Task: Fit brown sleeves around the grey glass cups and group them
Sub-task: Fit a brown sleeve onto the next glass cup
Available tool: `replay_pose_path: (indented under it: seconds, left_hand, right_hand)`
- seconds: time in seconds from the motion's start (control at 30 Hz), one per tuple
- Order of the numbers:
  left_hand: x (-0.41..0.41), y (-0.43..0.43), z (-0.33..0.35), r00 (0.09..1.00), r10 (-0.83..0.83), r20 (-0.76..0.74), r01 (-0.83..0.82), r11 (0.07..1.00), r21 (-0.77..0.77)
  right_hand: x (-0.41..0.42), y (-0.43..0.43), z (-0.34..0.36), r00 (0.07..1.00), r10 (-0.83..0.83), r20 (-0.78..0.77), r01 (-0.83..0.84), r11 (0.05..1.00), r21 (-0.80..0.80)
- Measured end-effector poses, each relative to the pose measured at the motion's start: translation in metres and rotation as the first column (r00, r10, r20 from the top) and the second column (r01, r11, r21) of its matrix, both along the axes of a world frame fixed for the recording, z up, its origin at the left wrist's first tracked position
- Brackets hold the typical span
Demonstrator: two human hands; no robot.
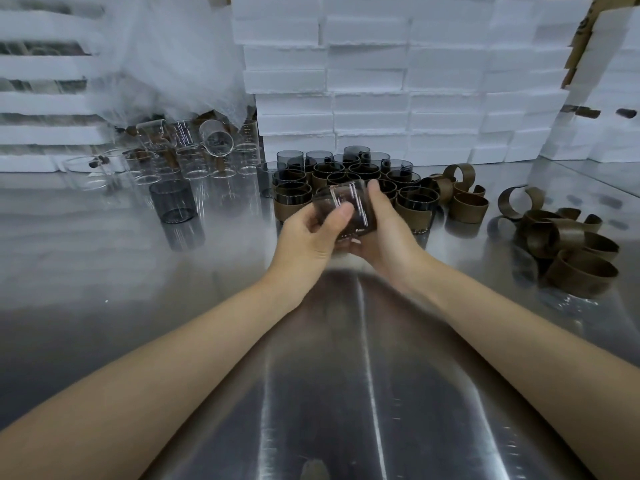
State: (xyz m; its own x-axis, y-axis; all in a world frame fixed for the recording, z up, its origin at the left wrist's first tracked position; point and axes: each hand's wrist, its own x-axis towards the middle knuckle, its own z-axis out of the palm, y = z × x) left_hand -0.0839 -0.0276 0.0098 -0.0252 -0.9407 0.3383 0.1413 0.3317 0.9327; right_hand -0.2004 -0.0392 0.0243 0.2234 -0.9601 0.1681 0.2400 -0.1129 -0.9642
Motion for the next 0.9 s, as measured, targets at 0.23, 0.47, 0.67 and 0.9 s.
replay_pose_path:
  seconds: [0.23,0.47,0.67,0.9]
  left_hand:
    - [0.006,-0.011,0.01,0.958,0.15,-0.244,-0.09,0.966,0.241]
    - [0.007,-0.009,-0.001,0.904,0.337,0.263,-0.315,0.941,-0.122]
    - [0.004,0.003,0.0,0.439,0.604,0.665,0.018,0.734,-0.678]
    - [0.007,-0.002,-0.005,0.638,0.424,0.643,-0.143,0.885,-0.443]
  right_hand:
    - [-0.003,0.004,-0.013,0.97,0.059,-0.238,-0.117,0.965,-0.235]
    - [-0.006,-0.002,-0.017,0.95,-0.167,-0.262,0.073,0.94,-0.334]
    - [-0.006,-0.002,-0.017,0.825,-0.354,-0.441,0.141,0.884,-0.446]
    - [-0.008,0.0,-0.02,0.831,-0.285,-0.477,0.058,0.899,-0.435]
